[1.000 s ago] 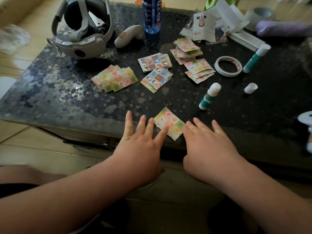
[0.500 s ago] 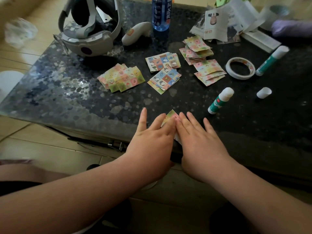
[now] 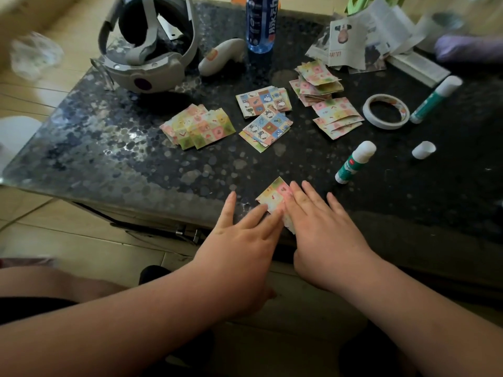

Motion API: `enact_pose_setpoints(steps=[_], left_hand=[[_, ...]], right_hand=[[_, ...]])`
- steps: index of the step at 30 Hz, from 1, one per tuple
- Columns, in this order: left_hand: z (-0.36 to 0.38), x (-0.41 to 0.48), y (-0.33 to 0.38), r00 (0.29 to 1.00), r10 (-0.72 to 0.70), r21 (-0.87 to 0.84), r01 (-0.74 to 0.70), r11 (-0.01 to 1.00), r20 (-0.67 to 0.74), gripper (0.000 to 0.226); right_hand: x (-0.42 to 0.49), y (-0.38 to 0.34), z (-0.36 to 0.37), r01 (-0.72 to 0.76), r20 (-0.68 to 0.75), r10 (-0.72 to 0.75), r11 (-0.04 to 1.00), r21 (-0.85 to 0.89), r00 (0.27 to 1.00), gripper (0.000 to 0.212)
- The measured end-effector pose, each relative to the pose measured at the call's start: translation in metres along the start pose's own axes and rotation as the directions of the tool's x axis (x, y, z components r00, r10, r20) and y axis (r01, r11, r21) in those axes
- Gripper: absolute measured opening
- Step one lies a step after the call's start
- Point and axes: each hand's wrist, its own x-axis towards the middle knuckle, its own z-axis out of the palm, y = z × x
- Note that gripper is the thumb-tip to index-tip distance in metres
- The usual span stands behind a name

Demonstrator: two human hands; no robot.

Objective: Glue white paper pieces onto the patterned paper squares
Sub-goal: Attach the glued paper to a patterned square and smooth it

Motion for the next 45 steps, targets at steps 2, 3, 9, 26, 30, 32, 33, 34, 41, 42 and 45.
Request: enact_pose_setpoints(steps=[2, 3, 9, 26, 30, 32, 33, 34, 41, 42, 45], left_hand=[[0.002, -0.007, 0.004, 0.997, 0.027, 0.002, -0.028, 1.000, 0.067, 0.117], [0.001, -0.009, 0.005, 0.996, 0.033, -0.006, -0.033, 0.999, 0.086, 0.115], [-0.012, 0.011, -0.019, 0.998, -0.014, -0.128, 0.007, 0.992, -0.056, 0.098], [0.014, 0.041, -0.015, 0.996, -0.086, 0.070, 0.086, 0.994, -0.008, 0.120], [0.011, 0.041, -0.015, 0.998, -0.066, 0.056, 0.066, 0.996, 0.003, 0.124], [0.010, 0.040, -0.015, 0.999, -0.051, 0.048, 0.050, 0.998, 0.014, 0.124], [0.010, 0.038, -0.014, 0.999, -0.042, 0.047, 0.041, 0.998, 0.018, 0.124], [0.011, 0.036, -0.013, 0.999, -0.034, 0.048, 0.033, 0.998, 0.020, 0.123], [-0.008, 0.030, -0.022, 0.994, -0.054, -0.308, 0.023, 0.951, -0.093, 0.090], [-0.017, 0.032, -0.026, 0.981, -0.127, -0.431, 0.051, 0.901, -0.150, 0.080], [-0.034, 0.044, -0.039, 0.903, -0.361, -0.663, 0.125, 0.738, -0.231, 0.060]], right_hand=[[-0.002, -0.001, 0.002, -0.007, 0.012, 0.007, 1.000, -0.011, 1.000, 0.097], [-0.002, -0.001, 0.002, -0.010, 0.019, 0.010, 1.000, -0.013, 1.000, 0.097], [0.001, 0.001, 0.000, -0.002, 0.008, 0.001, 1.000, 0.024, 1.000, 0.100], [-0.023, 0.012, 0.015, 0.093, 0.116, -0.073, 0.981, -0.173, 0.991, 0.100], [-0.031, 0.017, 0.012, 0.121, 0.153, -0.092, 0.974, -0.192, 0.984, 0.096], [-0.033, 0.019, 0.010, 0.143, 0.168, -0.111, 0.971, -0.194, 0.980, 0.098], [-0.034, 0.021, 0.008, 0.164, 0.184, -0.128, 0.967, -0.195, 0.975, 0.100], [-0.035, 0.024, 0.005, 0.188, 0.206, -0.149, 0.965, -0.185, 0.967, 0.100], [-0.025, 0.045, -0.015, 0.149, -0.274, -0.034, 0.899, 0.413, 0.961, 0.039], [-0.018, 0.043, -0.017, 0.096, -0.307, 0.052, 0.888, 0.449, 0.950, 0.032], [0.002, 0.031, -0.020, -0.083, -0.216, 0.192, 0.899, 0.429, 0.957, 0.054]])
